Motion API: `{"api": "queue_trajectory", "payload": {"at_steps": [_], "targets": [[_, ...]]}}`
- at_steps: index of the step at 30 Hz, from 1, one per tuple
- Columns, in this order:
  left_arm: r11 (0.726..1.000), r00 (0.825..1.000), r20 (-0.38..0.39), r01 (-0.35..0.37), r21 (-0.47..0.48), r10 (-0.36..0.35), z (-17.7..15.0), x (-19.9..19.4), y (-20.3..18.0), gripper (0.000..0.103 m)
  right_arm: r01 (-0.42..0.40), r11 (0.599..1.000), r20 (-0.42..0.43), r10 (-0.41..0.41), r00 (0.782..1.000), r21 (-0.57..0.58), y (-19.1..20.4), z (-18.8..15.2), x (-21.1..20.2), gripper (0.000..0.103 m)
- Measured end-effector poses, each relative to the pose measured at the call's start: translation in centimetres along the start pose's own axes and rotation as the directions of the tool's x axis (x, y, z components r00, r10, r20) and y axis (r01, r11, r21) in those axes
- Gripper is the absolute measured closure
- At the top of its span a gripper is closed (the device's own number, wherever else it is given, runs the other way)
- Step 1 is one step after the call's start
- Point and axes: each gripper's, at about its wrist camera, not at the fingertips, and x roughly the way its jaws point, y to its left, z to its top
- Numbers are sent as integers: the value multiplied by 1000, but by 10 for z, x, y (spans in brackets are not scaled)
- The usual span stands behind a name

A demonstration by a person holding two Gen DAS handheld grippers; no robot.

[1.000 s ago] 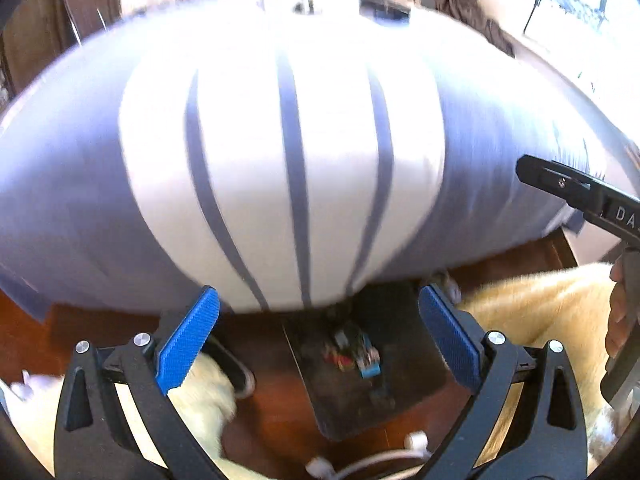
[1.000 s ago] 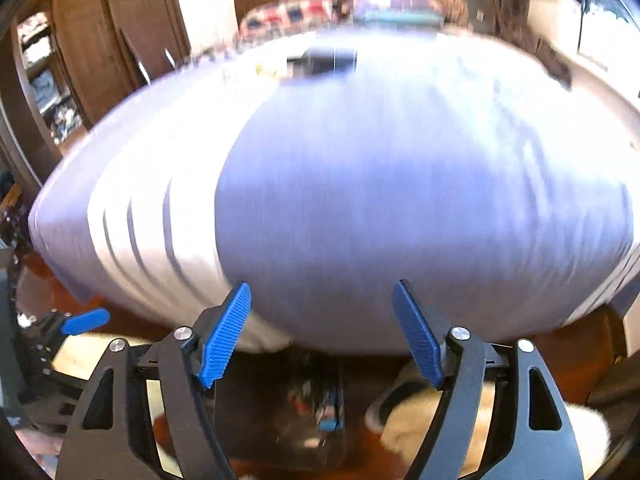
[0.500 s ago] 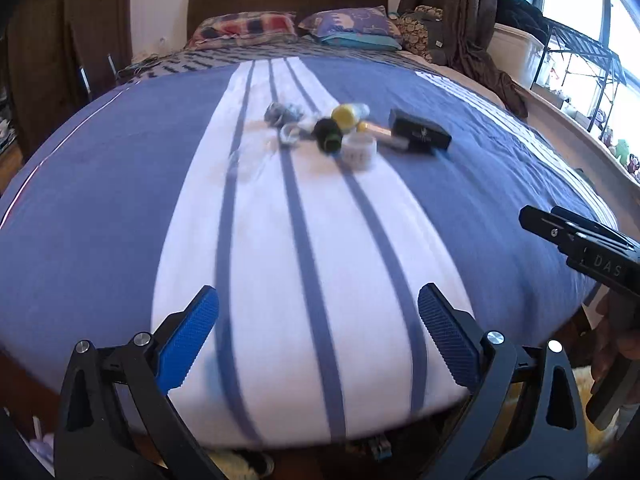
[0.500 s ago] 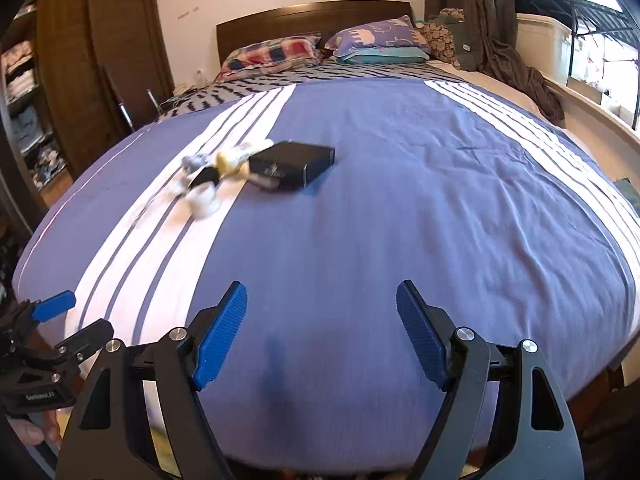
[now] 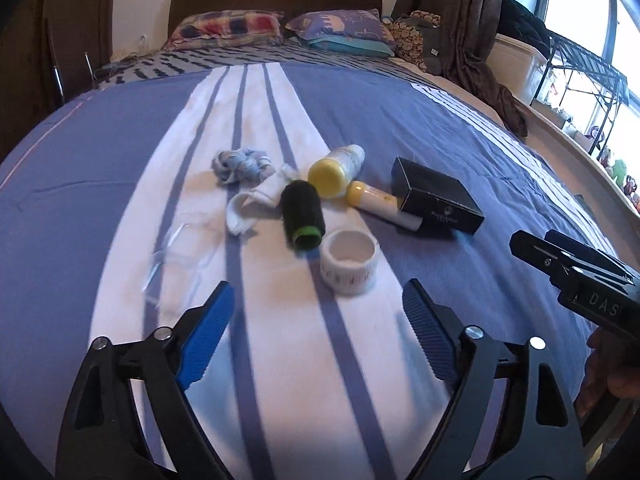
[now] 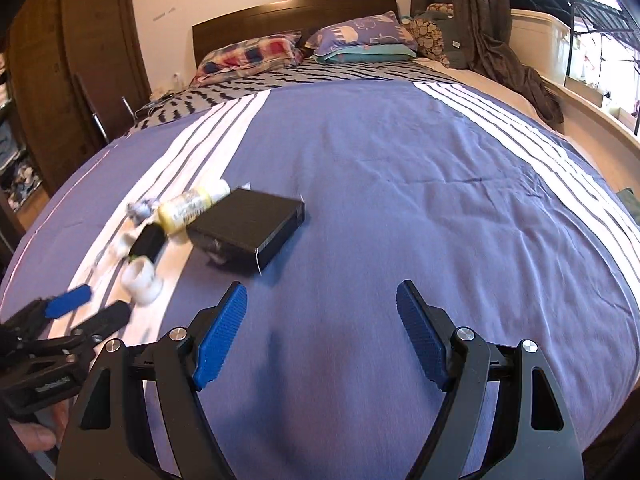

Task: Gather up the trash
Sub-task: 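Grasp the black box with the right tool while the left tool grasps the white tape roll, then carry the black box and tape roll in both tools down to the trash bin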

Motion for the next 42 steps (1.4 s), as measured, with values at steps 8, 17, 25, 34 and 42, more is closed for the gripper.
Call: {"api": "queue_trajectory", "payload": {"at_steps": [8,17,25,34,42], "targets": [[999,998,-46,51,4,-51,11,23,-1,51,-37,999,3,37,999,4,17,20,16,24],[998,998,-41,57,33,-56,8,9,10,72,-64,997,-29,65,997,43,47,38,45,20],[999,999,-4,32,39,-32,13,-5,24,72,-15,997,-95,22,995,71,64,43,74,20],[998,999,-7,46,43,-46,11,-4,24,72,32,996,-124,-21,992,87,66,47,90,17],[998,999,2,45,50,-45,10,-11,22,72,1,997,-110,7,994,71,59,44,81,19]]}}
